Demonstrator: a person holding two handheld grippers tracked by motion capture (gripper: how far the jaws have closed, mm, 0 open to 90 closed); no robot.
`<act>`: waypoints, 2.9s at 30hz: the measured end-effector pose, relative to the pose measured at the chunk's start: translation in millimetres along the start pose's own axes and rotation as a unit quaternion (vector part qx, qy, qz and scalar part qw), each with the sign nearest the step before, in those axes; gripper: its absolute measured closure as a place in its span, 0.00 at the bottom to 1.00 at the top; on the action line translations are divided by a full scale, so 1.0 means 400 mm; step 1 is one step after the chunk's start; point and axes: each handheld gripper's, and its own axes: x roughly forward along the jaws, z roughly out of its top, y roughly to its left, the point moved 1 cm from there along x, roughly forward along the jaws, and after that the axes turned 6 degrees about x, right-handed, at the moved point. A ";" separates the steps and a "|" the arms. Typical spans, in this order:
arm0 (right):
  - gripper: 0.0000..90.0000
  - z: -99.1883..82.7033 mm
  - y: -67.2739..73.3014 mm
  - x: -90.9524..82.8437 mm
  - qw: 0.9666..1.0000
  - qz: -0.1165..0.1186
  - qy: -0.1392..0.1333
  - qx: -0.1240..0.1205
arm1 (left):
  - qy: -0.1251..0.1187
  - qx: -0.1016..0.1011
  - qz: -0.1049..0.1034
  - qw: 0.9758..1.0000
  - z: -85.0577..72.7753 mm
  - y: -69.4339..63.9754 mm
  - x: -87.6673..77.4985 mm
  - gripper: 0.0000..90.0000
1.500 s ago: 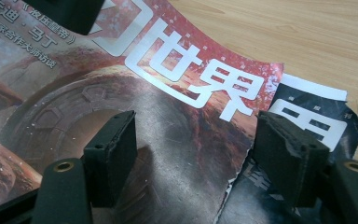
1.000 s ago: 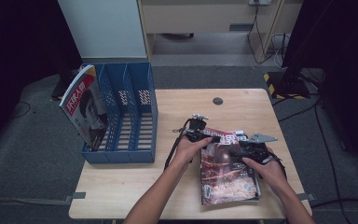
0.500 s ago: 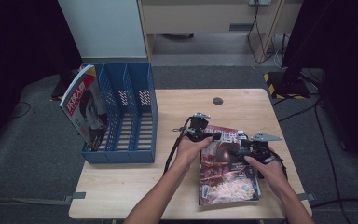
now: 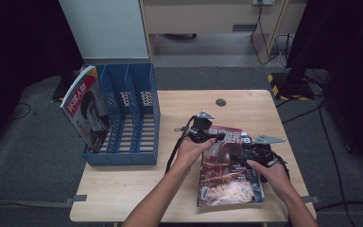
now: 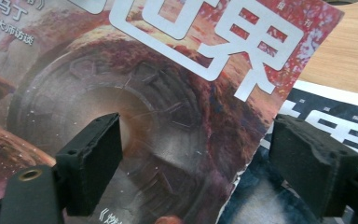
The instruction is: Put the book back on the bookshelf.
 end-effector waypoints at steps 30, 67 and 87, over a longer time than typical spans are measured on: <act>0.24 -0.001 -0.007 -0.051 0.999 -0.023 -0.011 -0.023 | -0.022 0.019 -0.013 0.999 0.022 -0.013 -0.035 0.89; 0.36 -0.019 -0.080 -0.096 0.997 -0.076 -0.027 0.016 | -0.100 0.027 -0.005 0.995 0.068 -0.007 -0.138 0.92; 0.51 -0.075 -0.151 -0.100 0.974 -0.223 0.035 0.037 | -0.154 0.015 0.013 0.988 0.079 0.021 -0.255 0.93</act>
